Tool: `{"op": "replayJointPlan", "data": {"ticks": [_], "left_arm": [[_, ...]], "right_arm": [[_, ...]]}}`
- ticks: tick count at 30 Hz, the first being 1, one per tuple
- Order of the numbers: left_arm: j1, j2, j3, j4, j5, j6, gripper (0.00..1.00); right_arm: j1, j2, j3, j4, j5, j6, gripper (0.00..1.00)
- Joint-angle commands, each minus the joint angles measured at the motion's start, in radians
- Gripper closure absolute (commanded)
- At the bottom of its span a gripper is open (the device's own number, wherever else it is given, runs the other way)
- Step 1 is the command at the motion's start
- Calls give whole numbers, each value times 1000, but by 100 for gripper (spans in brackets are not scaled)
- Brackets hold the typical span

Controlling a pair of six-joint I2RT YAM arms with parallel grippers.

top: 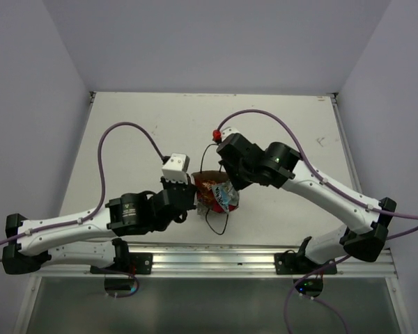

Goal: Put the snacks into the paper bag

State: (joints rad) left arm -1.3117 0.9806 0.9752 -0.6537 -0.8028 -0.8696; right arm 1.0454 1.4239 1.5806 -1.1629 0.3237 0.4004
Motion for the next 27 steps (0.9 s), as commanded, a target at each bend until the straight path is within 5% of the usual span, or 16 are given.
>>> {"op": "replayJointPlan", "data": {"ticks": [1, 17, 18, 22, 27], "left_arm": [[29, 52, 36, 196, 52, 102, 100], [173, 177, -20, 373, 208, 241, 100], [177, 184, -13, 373, 208, 247, 91], [177, 208, 45, 370, 174, 284, 55], [177, 216, 152, 322, 91, 327, 45]], "right_arm": [[-82, -28, 36, 31, 32, -84, 100], [-134, 78, -36, 123, -32, -152, 100], [-136, 78, -36, 124, -29, -152, 98], [-140, 66, -5, 132, 6, -149, 47], [-139, 0, 68, 137, 81, -143, 38]]}}
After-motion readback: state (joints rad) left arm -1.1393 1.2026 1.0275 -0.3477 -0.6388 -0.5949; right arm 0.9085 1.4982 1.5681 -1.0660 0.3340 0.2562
